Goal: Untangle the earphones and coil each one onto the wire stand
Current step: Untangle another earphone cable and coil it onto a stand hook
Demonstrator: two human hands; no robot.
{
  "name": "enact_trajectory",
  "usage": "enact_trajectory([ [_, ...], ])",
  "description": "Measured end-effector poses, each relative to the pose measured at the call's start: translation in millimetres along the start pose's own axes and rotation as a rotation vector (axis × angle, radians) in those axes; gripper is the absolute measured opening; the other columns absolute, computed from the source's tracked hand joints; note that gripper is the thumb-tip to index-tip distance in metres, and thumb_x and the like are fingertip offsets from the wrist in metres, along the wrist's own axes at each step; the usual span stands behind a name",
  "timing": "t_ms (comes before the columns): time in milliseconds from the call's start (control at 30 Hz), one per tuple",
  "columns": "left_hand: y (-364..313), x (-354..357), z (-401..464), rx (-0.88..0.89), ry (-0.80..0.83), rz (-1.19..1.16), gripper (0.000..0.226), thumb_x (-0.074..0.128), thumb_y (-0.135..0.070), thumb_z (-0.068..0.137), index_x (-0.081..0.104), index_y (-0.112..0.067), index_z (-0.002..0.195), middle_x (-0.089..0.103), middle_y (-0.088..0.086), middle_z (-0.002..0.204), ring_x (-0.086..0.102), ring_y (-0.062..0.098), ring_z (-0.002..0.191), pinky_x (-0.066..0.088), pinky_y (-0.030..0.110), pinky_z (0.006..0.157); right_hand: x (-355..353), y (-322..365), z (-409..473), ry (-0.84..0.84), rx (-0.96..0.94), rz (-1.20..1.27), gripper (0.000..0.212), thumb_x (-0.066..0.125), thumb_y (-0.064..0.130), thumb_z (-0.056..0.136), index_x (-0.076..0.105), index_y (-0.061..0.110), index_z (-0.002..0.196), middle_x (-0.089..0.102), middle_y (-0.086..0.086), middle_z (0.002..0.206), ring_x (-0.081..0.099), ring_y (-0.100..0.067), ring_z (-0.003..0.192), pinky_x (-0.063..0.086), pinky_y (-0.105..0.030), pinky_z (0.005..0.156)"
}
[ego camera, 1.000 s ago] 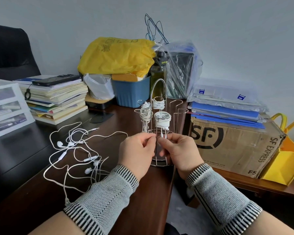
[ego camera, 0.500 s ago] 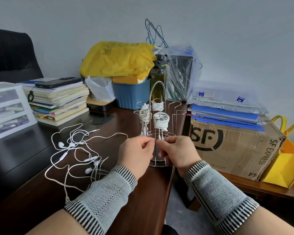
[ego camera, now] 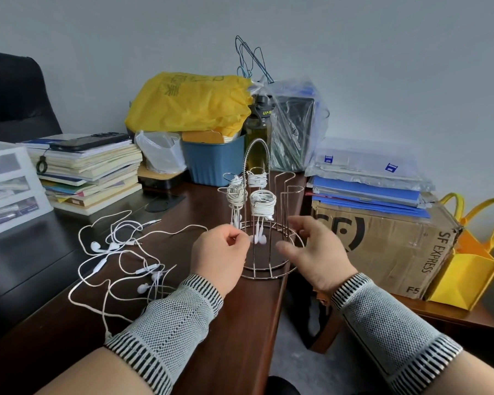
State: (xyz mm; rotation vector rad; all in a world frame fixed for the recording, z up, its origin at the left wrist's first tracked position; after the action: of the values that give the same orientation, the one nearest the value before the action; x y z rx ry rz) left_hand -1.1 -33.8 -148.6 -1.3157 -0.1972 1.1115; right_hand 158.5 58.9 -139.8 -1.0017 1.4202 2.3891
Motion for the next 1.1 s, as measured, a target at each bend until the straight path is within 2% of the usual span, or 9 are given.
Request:
enact_trajectory([
  [67,1,0,1,-0.005,-0.008,0.000,0.017,0.060,-0.021,0.088,0.072,-0.018,0.077,0.068,-0.004,0.066,0.065,0.017,0.070,0.052,0.027,0.066,8,2,-2,0.147,-0.052,-0.115,0.072,0.074,0.035,0.079,0.043,0.017,0.141,0.054,0.002,0.135,0.051,-0.013,0.123,0.038,-0.027,0.106],
  [167,3,2,3,-0.016,-0.008,-0.007,0.015,0.060,-0.021,0.087,0.072,-0.019,0.077,0.070,-0.005,0.070,0.066,0.018,0.072,0.055,0.032,0.070,19,-6,-6,0.275,-0.031,-0.137,0.082,0.077,0.035,0.076,0.034,0.022,0.146,0.052,0.003,0.139,0.052,-0.012,0.123,0.037,-0.020,0.102],
  [300,2,2,2,-0.018,0.002,0.007,0.012,0.061,-0.019,0.087,0.070,-0.021,0.079,0.068,-0.009,0.073,0.064,0.014,0.075,0.053,0.029,0.072,21,-4,-3,0.314,-0.042,-0.255,0.069,0.075,0.037,0.078,0.042,0.026,0.137,0.054,0.004,0.135,0.053,-0.012,0.121,0.041,-0.022,0.101],
  [400,6,1,4,-0.049,0.005,0.017,0.009,0.060,-0.020,0.089,0.068,-0.021,0.091,0.066,-0.012,0.085,0.063,0.012,0.084,0.049,0.025,0.078,25,3,4,0.326,-0.061,-0.384,0.051,0.073,0.043,0.079,0.055,0.026,0.123,0.061,0.006,0.122,0.057,-0.010,0.109,0.047,-0.023,0.095],
  [533,11,1,7,-0.092,0.003,-0.028,0.017,0.060,-0.021,0.090,0.066,-0.020,0.106,0.067,-0.009,0.098,0.063,0.014,0.092,0.049,0.027,0.086,34,10,10,0.316,-0.052,-0.497,0.044,0.071,0.053,0.077,0.062,0.023,0.108,0.064,0.006,0.107,0.059,-0.010,0.097,0.050,-0.026,0.086],
  [733,15,-1,11,-0.100,-0.024,0.005,0.025,0.055,-0.016,0.091,0.062,-0.019,0.115,0.065,-0.008,0.098,0.061,0.014,0.093,0.043,0.022,0.082,48,19,12,0.252,-0.064,-0.534,0.048,0.064,0.064,0.075,0.059,0.017,0.088,0.054,0.003,0.094,0.057,-0.015,0.088,0.050,-0.030,0.080],
  [800,14,-1,11,-0.093,-0.020,0.020,0.027,0.054,-0.015,0.092,0.061,-0.018,0.117,0.066,-0.006,0.102,0.062,0.015,0.096,0.043,0.023,0.084,55,21,10,0.207,-0.079,-0.547,0.049,0.059,0.066,0.079,0.054,0.018,0.087,0.052,0.002,0.096,0.056,-0.019,0.094,0.049,-0.033,0.085],
  [933,14,-3,11,-0.075,0.002,0.074,0.030,0.050,-0.009,0.092,0.060,-0.017,0.119,0.066,-0.005,0.110,0.059,0.013,0.098,0.038,0.018,0.085,65,32,3,0.119,-0.166,-0.662,0.050,0.044,0.063,0.088,0.057,0.019,0.107,0.054,-0.001,0.113,0.044,-0.024,0.116,0.038,-0.040,0.100],
  [1100,9,5,7,0.015,0.128,0.370,0.033,0.046,-0.016,0.095,0.058,-0.020,0.125,0.056,-0.001,0.130,0.050,0.018,0.120,0.038,0.027,0.100,55,36,0,-0.064,-0.201,-0.569,0.035,0.056,0.047,0.078,0.058,0.017,0.096,0.053,-0.003,0.100,0.050,-0.027,0.099,0.046,-0.041,0.083],
])
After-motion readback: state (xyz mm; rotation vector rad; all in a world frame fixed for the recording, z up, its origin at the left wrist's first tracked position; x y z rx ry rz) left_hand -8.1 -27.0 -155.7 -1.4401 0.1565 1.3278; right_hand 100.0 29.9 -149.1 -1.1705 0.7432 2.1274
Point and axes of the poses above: each hand's wrist, its own z-axis towards the middle knuckle, its own x-axis out of the palm, y = z × x, the point moved 7 cm from there along z, towards the middle knuckle
